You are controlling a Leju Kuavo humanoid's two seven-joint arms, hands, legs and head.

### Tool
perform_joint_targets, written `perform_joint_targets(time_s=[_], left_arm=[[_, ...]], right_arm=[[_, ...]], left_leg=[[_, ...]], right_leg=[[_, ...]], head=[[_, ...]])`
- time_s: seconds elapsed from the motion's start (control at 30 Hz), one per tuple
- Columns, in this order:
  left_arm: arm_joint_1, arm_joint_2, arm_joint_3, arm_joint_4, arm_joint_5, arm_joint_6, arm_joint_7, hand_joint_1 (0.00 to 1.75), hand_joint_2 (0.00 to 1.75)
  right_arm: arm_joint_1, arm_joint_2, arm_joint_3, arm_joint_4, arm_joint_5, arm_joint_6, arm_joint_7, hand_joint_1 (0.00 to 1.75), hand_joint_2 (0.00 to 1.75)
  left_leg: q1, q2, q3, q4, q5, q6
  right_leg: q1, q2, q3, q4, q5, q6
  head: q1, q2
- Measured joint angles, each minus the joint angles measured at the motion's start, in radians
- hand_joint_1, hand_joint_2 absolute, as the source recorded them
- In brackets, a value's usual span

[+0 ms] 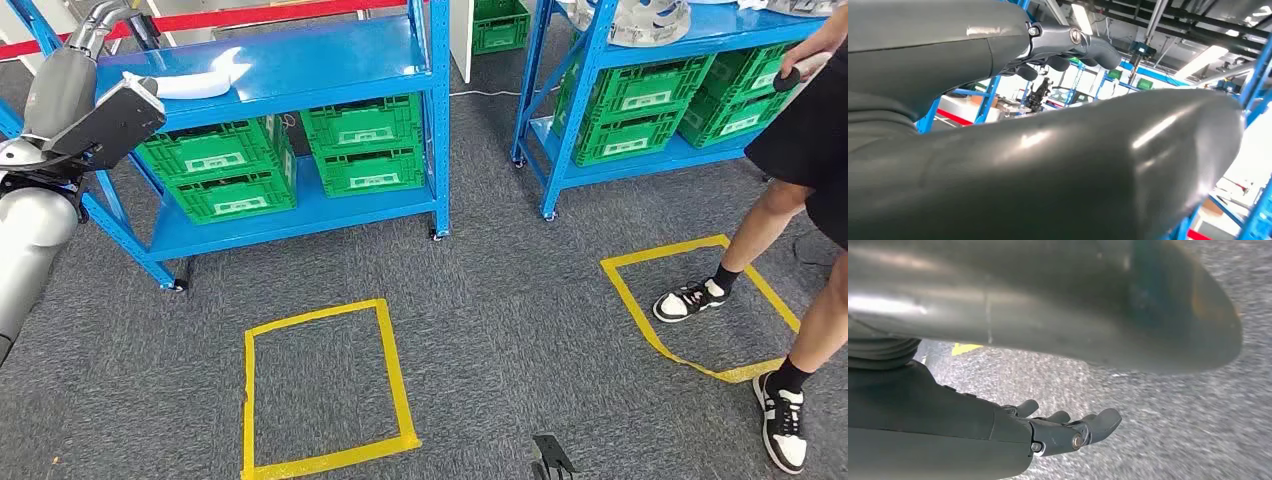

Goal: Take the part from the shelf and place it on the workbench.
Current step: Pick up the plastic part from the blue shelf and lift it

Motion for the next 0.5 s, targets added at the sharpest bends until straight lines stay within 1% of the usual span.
perform_joint_targets(time_s=[0.07, 0.1, 0.13, 0.17, 0.2, 0.23, 0.27, 0.3, 0.33, 0.37, 0.4, 0.43, 0.47, 0.5], left_arm=[[-0.001, 0.001, 0.000, 0.002, -0.001, -0.001, -0.001, 0.00, 0.00], [-0.003, 0.002, 0.000, 0.002, -0.001, -0.001, -0.002, 0.00, 0.00], [-0.005, 0.001, 0.000, 0.001, -0.002, -0.001, -0.003, 0.00, 0.00], [-0.008, 0.001, 0.000, 0.000, -0.002, -0.001, -0.004, 0.00, 0.00], [-0.008, 0.000, 0.000, 0.001, -0.002, 0.000, -0.005, 0.00, 0.00], [-0.007, -0.001, 0.001, 0.002, -0.002, 0.000, -0.006, 0.00, 0.00], [-0.004, -0.001, 0.001, 0.005, -0.002, 0.001, -0.006, 0.00, 0.00], [0.001, -0.002, 0.001, 0.008, -0.003, 0.001, -0.005, 0.00, 0.00], [0.007, -0.003, 0.000, 0.010, -0.003, 0.001, -0.005, 0.00, 0.00], [0.010, -0.005, 0.000, 0.012, -0.004, 0.001, -0.006, 0.00, 0.00], [0.012, -0.006, 0.000, 0.013, -0.004, 0.001, -0.007, 0.00, 0.00], [0.013, -0.006, 0.000, 0.015, -0.004, 0.000, -0.009, 0.00, 0.00], [0.015, -0.007, 0.000, 0.017, -0.004, 0.000, -0.010, 0.00, 0.00], [0.018, -0.010, 0.000, 0.019, -0.004, -0.001, -0.011, 0.00, 0.00]], right_arm=[[-0.002, -0.001, -0.001, 0.000, 0.000, 0.000, 0.001, 0.00, 0.00], [-0.003, -0.002, -0.002, -0.001, 0.000, 0.000, 0.001, 0.00, 0.00], [-0.004, -0.001, -0.002, -0.001, 0.000, 0.000, 0.002, 0.00, 0.00], [-0.005, -0.001, -0.002, -0.001, 0.000, 0.000, 0.002, 0.00, 0.00], [-0.006, -0.001, -0.002, -0.001, 0.000, 0.000, 0.001, 0.00, 0.00], [-0.007, -0.001, -0.002, -0.002, 0.000, 0.000, 0.001, 0.00, 0.00], [-0.008, -0.001, -0.003, -0.002, 0.000, 0.000, 0.001, 0.00, 0.00], [-0.007, -0.001, -0.005, -0.002, 0.000, 0.000, 0.002, 0.00, 0.00], [-0.005, -0.002, -0.006, -0.002, 0.000, 0.000, 0.002, 0.00, 0.00], [-0.002, -0.002, -0.007, -0.002, 0.001, 0.001, 0.002, 0.00, 0.00], [0.001, -0.002, -0.007, -0.002, 0.001, 0.001, 0.002, 0.00, 0.00], [0.004, -0.002, -0.008, -0.002, 0.002, 0.002, 0.002, 0.00, 0.00], [0.008, -0.002, -0.008, -0.001, 0.002, 0.002, 0.003, 0.00, 0.00], [0.011, -0.002, -0.008, 0.000, 0.003, 0.002, 0.003, 0.00, 0.00]], left_leg=[[-0.004, 0.000, 0.015, -0.024, -0.012, 0.004], [-0.005, 0.000, 0.030, -0.047, -0.024, 0.005], [-0.003, 0.000, 0.048, -0.069, -0.038, 0.005], [0.001, -0.001, 0.069, -0.088, -0.049, 0.004], [0.005, -0.002, 0.088, -0.100, -0.058, 0.003], [0.007, -0.003, 0.107, -0.109, -0.065, 0.004], [0.007, -0.004, 0.124, -0.115, -0.076, 0.006], [0.007, -0.005, 0.141, -0.118, -0.088, 0.007], [0.007, -0.007, 0.160, -0.119, -0.103, 0.007], [0.007, -0.010, 0.180, -0.119, -0.119, 0.006], [0.007, -0.012, 0.202, -0.119, -0.136, 0.004], [0.007, -0.014, 0.227, -0.119, -0.155, 0.002], [0.007, -0.015, 0.246, -0.120, -0.174, 0.000], [0.006, -0.016, 0.267, -0.118, -0.195, -0.004]], right_leg=[[-0.001, -0.002, 0.009, -0.010, 0.002, 0.006], [-0.001, -0.002, 0.015, -0.012, 0.010, 0.013], [-0.001, -0.004, 0.013, 0.000, 0.019, 0.017], [0.001, -0.005, -0.001, 0.032, 0.033, 0.020], [0.002, -0.005, -0.028, 0.078, 0.043, 0.021], [0.002, -0.005, -0.067, 0.135, 0.043, 0.021], [0.004, -0.005, -0.110, 0.192, 0.030, 0.021], [0.005, -0.005, -0.153, 0.236, 0.003, 0.023], [0.006, -0.005, -0.191, 0.259, -0.030, 0.025], [0.008, -0.005, -0.219, 0.258, -0.057, 0.027], [0.008, -0.005, -0.236, 0.231, -0.065, 0.028], [0.008, -0.005, -0.245, 0.182, -0.039, 0.029], [0.008, -0.006, -0.248, 0.119, 0.033, 0.028], [0.009, -0.007, -0.249, 0.064, 0.115, 0.025]], head=[[-0.002, 0.000], [-0.003, 0.000], [-0.002, 0.000], [-0.002, 0.000], [-0.001, 0.000], [-0.001, 0.000], [-0.001, 0.000], [0.000, 0.000], [0.000, 0.000], [0.000, 0.000], [0.000, 0.000], [0.000, 0.000], [0.001, 0.000], [-0.001, 0.000]])
